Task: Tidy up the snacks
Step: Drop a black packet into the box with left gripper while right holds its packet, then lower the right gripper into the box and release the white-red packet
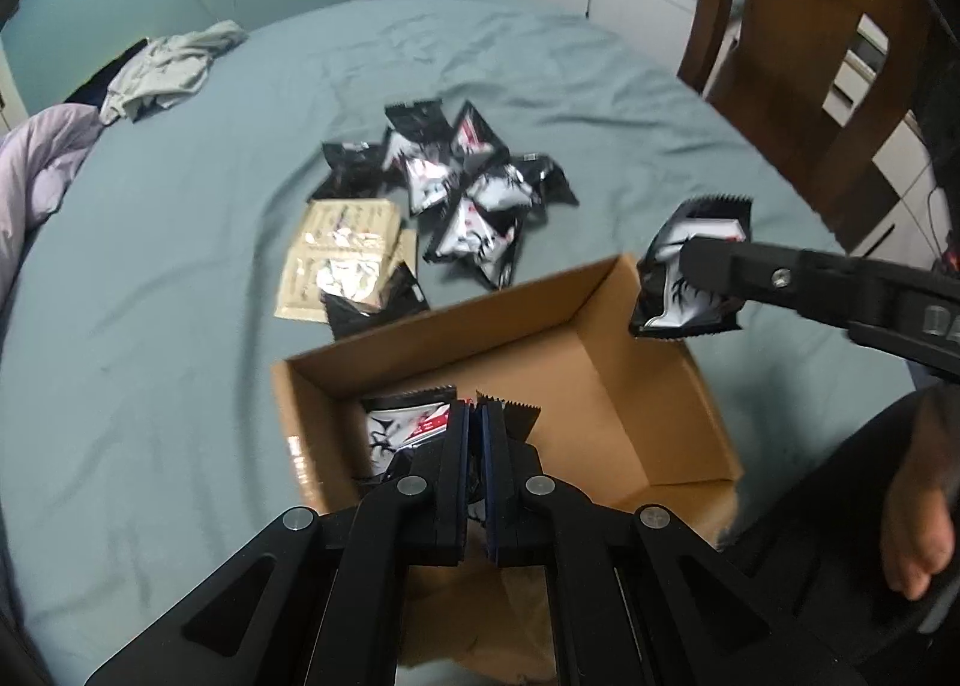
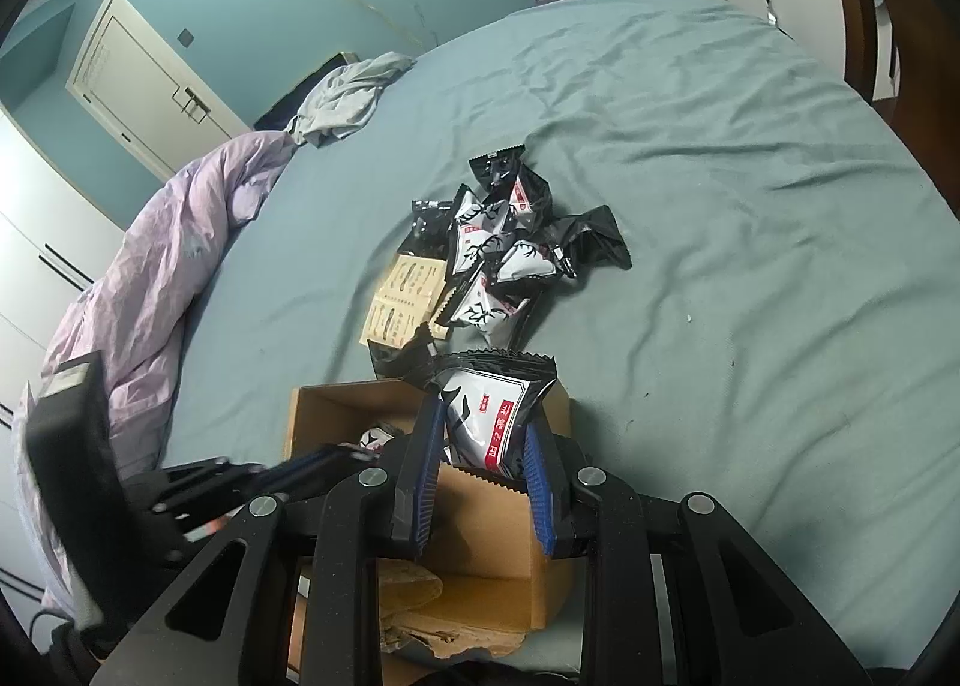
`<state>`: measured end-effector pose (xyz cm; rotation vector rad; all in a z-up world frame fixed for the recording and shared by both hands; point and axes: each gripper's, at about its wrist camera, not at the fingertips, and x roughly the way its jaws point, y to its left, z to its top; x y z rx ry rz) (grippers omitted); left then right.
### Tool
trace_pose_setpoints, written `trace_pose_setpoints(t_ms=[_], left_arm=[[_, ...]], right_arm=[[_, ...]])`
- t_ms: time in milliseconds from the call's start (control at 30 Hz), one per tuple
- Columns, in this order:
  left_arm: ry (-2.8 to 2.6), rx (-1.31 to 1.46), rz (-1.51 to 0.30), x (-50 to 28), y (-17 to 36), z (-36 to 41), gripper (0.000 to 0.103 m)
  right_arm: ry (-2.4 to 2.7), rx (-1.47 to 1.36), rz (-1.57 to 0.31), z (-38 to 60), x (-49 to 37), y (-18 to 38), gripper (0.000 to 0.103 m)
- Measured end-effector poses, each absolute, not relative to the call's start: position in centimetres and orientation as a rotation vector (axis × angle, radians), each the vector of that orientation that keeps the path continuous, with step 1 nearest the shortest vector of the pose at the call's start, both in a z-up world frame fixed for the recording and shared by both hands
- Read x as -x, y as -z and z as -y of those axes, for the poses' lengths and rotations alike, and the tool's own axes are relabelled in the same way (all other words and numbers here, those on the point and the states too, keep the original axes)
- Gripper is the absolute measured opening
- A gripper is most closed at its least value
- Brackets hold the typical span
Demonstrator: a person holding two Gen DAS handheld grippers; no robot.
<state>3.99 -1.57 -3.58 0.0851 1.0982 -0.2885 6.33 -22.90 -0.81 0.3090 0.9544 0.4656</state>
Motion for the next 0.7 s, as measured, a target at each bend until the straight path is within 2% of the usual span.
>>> trace_pose_setpoints(t_ms=[267, 333, 467, 500, 533, 567, 600, 633, 700], left_arm=[[0.278, -0.088, -1.093, -5.3, 5.7, 2.3, 0.004], [0.286, -0.098, -1.08, -5.1, 6.0, 2.6, 0.008], [0.282, -0.118, -1.073, -4.9, 5.5, 2.6, 0.009], [0.279, -0.108, -1.068, -4.8, 5.1, 2.3, 0.016], [0.27, -0.096, -1.057, -4.8, 4.4, 1.9, 0.031], [0.262, -0.086, -1.043, -4.7, 3.8, 1.5, 0.041], [0.251, -0.074, -1.013, -4.4, 2.8, 0.9, 0.059], [0.245, -0.07, -0.989, -4.2, 2.0, 0.5, 0.071], [0.249, -0.078, -0.945, -3.7, 0.5, -0.2, 0.08]], right_arm=[[-0.453, -0.284, -0.976, 22.2, -6.4, 1.2, 0.024], [-0.449, -0.274, -0.977, 22.0, -6.4, 1.2, 0.024], [-0.442, -0.257, -0.973, 21.7, -6.0, 1.0, 0.024], [-0.441, -0.252, -0.967, 21.6, -5.8, 0.8, 0.024], [-0.443, -0.248, -0.962, 21.6, -5.6, 0.7, 0.024], [-0.443, -0.246, -0.958, 21.6, -5.5, 0.6, 0.024], [-0.444, -0.243, -0.955, 21.5, -5.4, 0.6, 0.024], [-0.444, -0.236, -0.954, 21.5, -5.3, 0.5, 0.024], [-0.445, -0.216, -0.958, 21.1, -5.2, 0.5, 0.024]])
